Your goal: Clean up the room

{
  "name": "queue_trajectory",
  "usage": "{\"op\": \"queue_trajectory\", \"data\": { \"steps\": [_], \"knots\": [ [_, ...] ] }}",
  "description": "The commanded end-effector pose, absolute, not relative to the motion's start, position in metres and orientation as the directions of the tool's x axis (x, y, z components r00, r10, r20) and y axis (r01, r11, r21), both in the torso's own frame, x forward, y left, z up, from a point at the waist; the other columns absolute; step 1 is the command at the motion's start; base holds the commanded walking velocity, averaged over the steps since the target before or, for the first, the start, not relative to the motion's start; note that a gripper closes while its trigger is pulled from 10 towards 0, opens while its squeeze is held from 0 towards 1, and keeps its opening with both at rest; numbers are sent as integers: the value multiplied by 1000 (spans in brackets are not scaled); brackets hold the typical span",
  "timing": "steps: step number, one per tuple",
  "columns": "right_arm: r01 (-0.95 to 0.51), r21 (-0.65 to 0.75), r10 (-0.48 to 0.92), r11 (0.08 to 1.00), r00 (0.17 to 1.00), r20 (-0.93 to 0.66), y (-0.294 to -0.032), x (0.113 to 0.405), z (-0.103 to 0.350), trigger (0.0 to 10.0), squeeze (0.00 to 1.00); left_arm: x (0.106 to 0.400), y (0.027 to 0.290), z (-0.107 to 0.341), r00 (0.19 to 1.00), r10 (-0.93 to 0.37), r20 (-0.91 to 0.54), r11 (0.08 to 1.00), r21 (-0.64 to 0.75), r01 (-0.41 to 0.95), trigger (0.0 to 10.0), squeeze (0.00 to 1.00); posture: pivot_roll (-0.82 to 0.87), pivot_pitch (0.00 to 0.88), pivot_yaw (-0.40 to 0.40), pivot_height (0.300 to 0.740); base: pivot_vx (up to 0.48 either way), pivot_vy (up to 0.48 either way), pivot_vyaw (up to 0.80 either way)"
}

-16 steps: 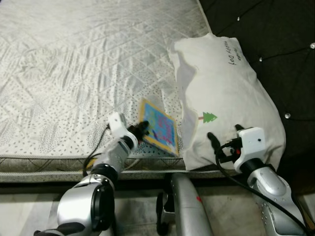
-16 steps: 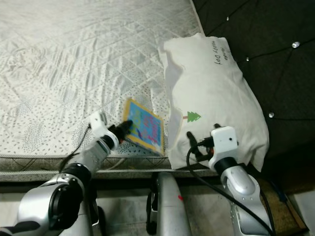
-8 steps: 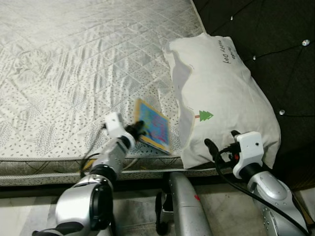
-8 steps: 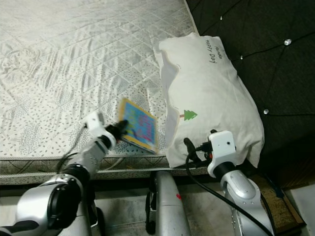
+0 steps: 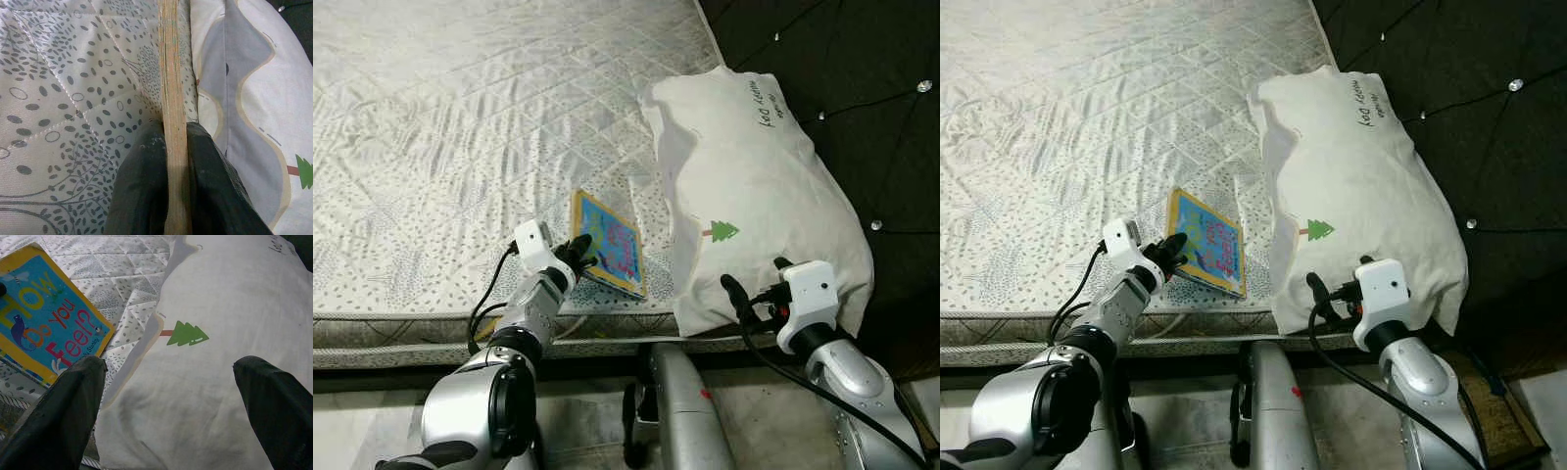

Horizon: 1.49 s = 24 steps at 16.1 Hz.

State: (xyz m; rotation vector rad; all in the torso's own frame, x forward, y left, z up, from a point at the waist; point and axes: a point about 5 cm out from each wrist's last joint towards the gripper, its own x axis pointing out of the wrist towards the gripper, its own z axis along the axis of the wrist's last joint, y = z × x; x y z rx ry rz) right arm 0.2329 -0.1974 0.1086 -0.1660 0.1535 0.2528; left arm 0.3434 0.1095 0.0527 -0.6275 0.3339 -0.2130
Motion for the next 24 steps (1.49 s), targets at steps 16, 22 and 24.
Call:
{"op": "queue_trajectory", "data": {
  "steps": [16,22,24],
  "knots": [
    [-286,-159,266,945,955,-132,-178,250,100,10000,0,355,150,68,942,-231,-244,886,-453,100,10000,1000,-145,134,-90,591,0,0,0],
    [-263,-115,255,958,964,-82,-165,268,98,10000,0,342,174,72,967,-224,-124,913,-373,164,10000,1000,-60,89,-44,591,0,0,0],
    [-229,-69,223,971,971,-84,-166,276,93,10000,0,327,187,76,980,-191,-55,937,-308,165,10000,1000,-40,60,-43,591,0,0,0]
  ]
}}
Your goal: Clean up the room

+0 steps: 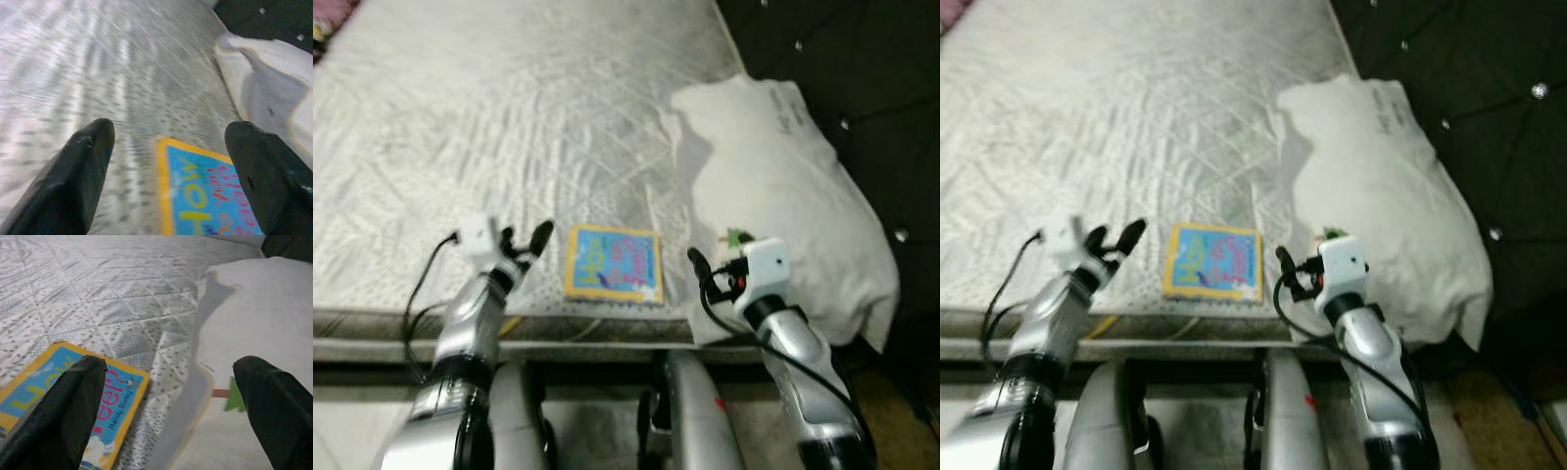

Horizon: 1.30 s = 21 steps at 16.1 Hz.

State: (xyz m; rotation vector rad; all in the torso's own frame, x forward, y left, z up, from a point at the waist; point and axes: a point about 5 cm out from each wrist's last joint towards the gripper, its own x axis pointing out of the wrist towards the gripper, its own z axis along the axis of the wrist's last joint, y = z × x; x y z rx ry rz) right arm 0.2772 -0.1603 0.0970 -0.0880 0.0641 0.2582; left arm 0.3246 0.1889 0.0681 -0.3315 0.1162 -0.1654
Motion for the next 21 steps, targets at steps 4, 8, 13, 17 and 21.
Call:
{"op": "queue_trajectory", "data": {
  "steps": [4,8,13,17,21],
  "knots": [
    [-134,18,135,991,990,-43,-170,298,98,10000,0,302,200,79,991,-131,-39,974,-193,121,10000,1000,1,0,-22,591,0,0,0],
    [-113,94,114,989,994,-5,-170,303,102,10000,0,299,191,87,987,-158,-11,976,-153,155,10000,0,15,0,-23,620,0,0,0],
    [-112,104,113,988,994,-6,-169,298,99,10000,0,283,196,80,986,-157,-63,981,-129,147,10000,0,8,0,-51,673,0,0,0],
    [-162,82,163,983,987,-10,-160,305,99,10000,0,280,205,85,988,-141,-70,986,-99,134,10000,0,35,0,-84,721,0,0,0],
    [-120,84,122,989,993,-10,-170,310,102,10000,0,275,202,83,985,-145,-95,985,-113,134,10000,0,20,10,-61,740,0,0,0]
  ]
}}
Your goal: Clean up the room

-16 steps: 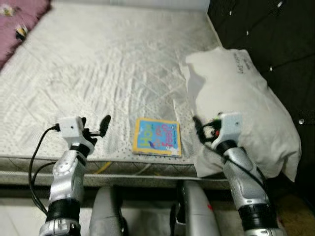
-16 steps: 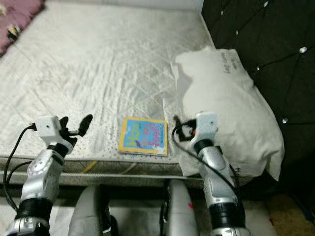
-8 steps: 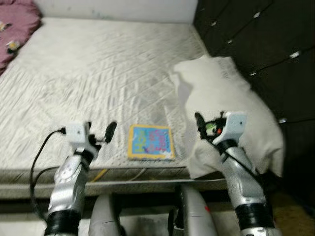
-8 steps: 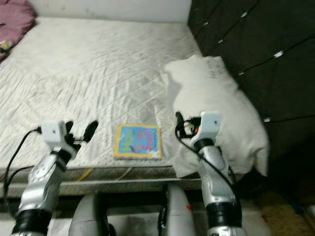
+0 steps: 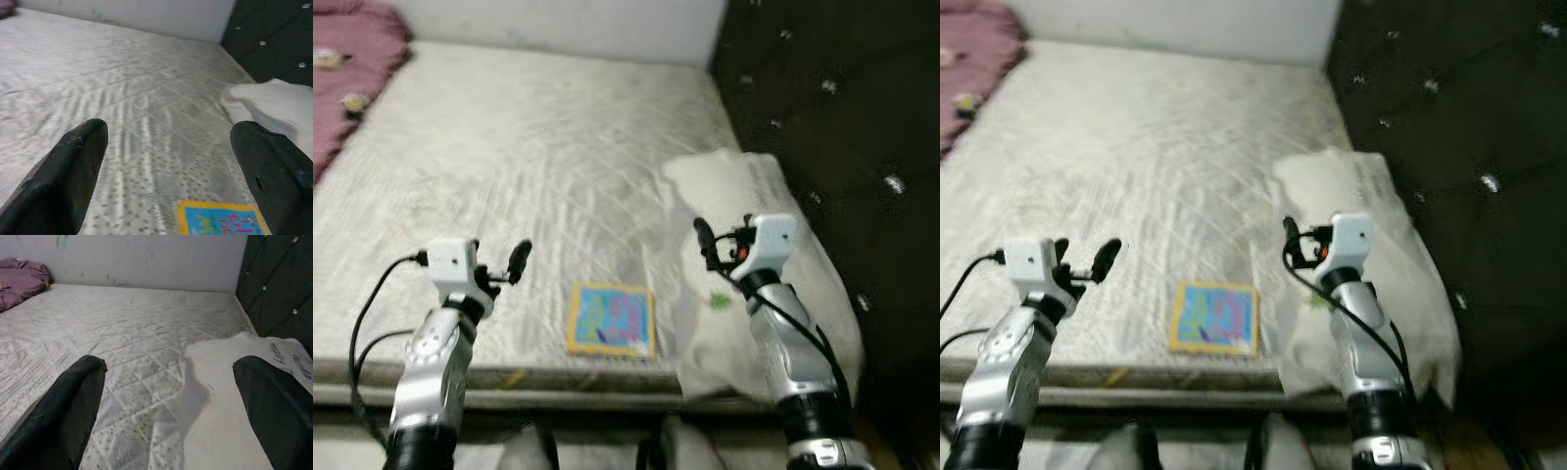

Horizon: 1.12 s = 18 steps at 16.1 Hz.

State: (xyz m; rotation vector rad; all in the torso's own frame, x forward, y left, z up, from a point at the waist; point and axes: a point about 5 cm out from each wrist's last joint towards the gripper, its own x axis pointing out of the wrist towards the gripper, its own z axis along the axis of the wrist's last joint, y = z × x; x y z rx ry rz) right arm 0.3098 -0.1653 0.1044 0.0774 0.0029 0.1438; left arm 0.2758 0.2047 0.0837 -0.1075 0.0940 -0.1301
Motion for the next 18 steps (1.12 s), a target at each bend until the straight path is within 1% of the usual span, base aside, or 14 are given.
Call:
{"op": "queue_trajectory", "data": {
  "steps": [1,6,10,11,13,18],
  "knots": [
    [-95,94,97,991,995,-14,-174,309,101,10000,0,273,199,81,982,-157,-109,983,-114,145,10000,0,11,22,-55,740,0,0,0],
    [-61,92,65,994,997,-44,-177,293,90,10000,0,278,193,81,980,-159,-119,981,-128,143,10000,0,-4,44,-49,740,0,0,0],
    [11,98,-4,995,998,-70,-183,288,85,10000,0,268,190,73,976,-166,-144,980,-130,148,10000,0,-11,53,-44,740,0,0,0],
    [26,106,-16,994,995,-94,-186,288,82,10000,0,268,189,72,974,-171,-146,980,-132,152,10000,0,-7,56,-44,740,0,334,-581],
    [19,104,-10,994,996,-86,-184,288,83,10000,0,270,188,75,975,-172,-140,979,-136,153,10000,0,-6,58,-44,740,0,429,-563],
    [1,93,7,996,997,-78,-181,291,86,10000,0,272,188,76,976,-172,-135,979,-137,153,10000,0,-3,55,-49,740,0,476,0]
  ]
}}
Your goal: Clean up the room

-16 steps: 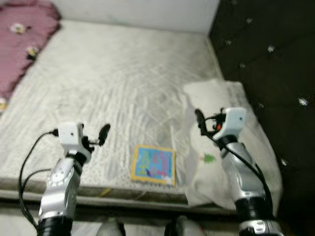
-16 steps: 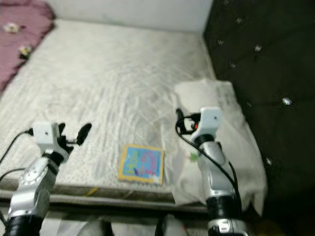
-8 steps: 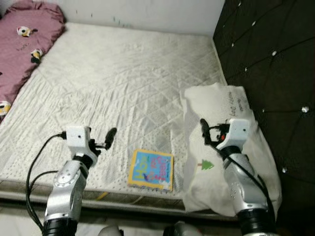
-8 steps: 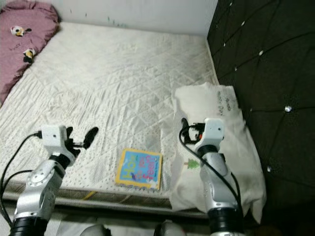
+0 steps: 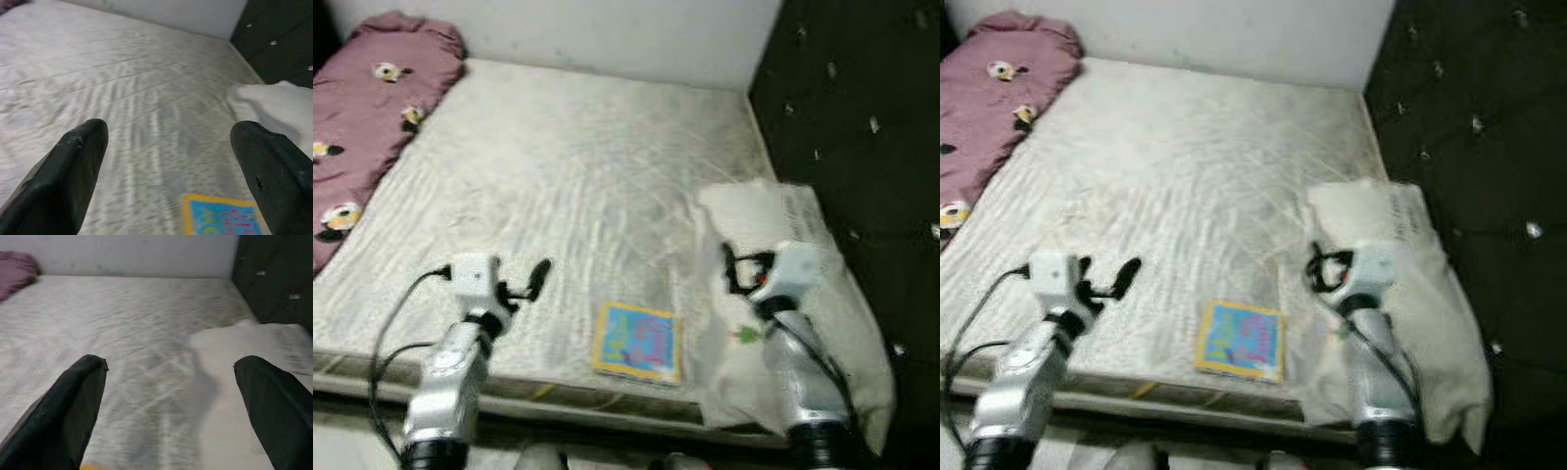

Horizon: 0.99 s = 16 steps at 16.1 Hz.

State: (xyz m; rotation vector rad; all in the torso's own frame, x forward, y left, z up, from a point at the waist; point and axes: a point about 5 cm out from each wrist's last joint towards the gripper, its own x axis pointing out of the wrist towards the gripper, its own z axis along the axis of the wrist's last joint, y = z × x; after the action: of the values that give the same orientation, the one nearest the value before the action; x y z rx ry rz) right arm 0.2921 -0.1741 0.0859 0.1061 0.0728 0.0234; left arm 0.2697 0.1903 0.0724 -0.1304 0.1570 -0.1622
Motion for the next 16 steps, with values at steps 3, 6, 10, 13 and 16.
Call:
{"op": "queue_trajectory", "data": {
  "steps": [3,6,10,13,16],
  "knots": [
    [-8,89,14,996,998,-65,-180,292,88,10000,0,273,187,75,976,-170,-137,978,-142,151,10000,0,-5,54,-50,740,0,480,0],
    [-21,85,25,996,998,-54,-177,294,90,10000,0,273,186,75,976,-171,-138,978,-148,150,10000,0,-2,50,-52,740,0,480,0],
    [-28,80,33,996,997,-64,-176,294,89,10000,0,272,187,74,976,-167,-144,979,-146,146,10000,0,0,47,-53,740,0,480,-200],
    [-31,73,35,997,998,-60,-175,295,89,10000,0,272,185,73,974,-172,-148,977,-149,150,10000,0,5,43,-54,740,0,480,-267],
    [-35,69,39,997,998,-58,-175,296,89,10000,0,273,185,74,974,-174,-146,976,-154,151,10000,0,5,43,-54,740,0,480,0]
  ]
}}
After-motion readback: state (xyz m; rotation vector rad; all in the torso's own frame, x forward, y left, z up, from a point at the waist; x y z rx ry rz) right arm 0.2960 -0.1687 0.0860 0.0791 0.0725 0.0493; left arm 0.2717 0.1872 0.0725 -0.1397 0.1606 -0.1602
